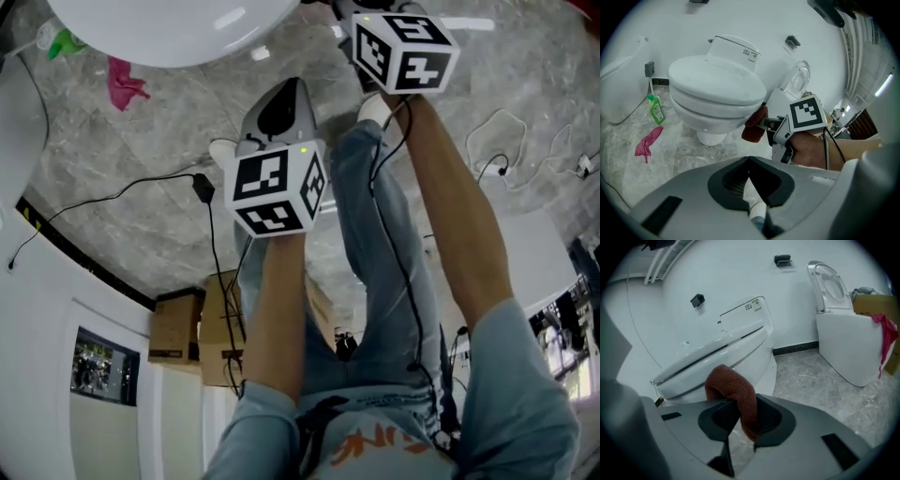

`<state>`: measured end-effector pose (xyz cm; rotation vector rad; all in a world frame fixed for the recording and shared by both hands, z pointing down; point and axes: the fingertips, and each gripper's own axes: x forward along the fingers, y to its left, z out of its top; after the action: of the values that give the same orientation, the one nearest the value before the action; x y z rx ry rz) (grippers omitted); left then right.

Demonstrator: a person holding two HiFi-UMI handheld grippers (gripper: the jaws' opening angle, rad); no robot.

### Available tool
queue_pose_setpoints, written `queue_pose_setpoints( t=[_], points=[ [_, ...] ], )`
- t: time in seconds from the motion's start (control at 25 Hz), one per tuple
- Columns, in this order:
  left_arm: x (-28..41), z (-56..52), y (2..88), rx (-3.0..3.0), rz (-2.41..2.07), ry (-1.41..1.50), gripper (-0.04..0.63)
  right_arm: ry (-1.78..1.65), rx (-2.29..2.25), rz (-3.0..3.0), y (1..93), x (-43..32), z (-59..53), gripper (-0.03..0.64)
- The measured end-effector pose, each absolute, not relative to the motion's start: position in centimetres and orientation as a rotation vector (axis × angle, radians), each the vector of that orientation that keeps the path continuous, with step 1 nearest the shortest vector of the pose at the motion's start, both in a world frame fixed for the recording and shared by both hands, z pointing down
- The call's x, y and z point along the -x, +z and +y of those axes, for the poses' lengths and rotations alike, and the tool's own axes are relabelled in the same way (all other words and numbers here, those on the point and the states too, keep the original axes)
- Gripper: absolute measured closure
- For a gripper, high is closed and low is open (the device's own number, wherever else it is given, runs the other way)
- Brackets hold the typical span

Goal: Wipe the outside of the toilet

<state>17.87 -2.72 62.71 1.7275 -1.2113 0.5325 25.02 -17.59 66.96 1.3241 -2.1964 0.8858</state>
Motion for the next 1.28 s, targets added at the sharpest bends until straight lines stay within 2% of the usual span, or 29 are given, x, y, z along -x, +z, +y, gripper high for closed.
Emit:
queue_pose_setpoints(
  t=[0.24, 0.52, 0.84, 1.28],
  points=[
    [-18.5, -3.0, 62.9, -1.702, -1.231, 0.477, 0.601, 0.848, -1.235, -2.198, 67.7, -25.5, -16.6, 0.532],
    [-12.7, -1.4, 63.7, -1.685, -1.259, 0.463, 0.601, 0.860, -1.193, -2.104, 70.1, -24.8, -9.3, 0.534],
    [-4.1, 1.6, 65.7, -1.641, -1.325, 0.435, 0.601, 0.816, -1.130, -2.187, 71.4, -15.5, -4.2, 0.545],
    [2.1, 4.2, 68.1, -1.619, -1.340, 0.385, 0.601, 0.843, -1.187, -2.255, 74.2, -6.3, -4.8, 0.545]
  ],
)
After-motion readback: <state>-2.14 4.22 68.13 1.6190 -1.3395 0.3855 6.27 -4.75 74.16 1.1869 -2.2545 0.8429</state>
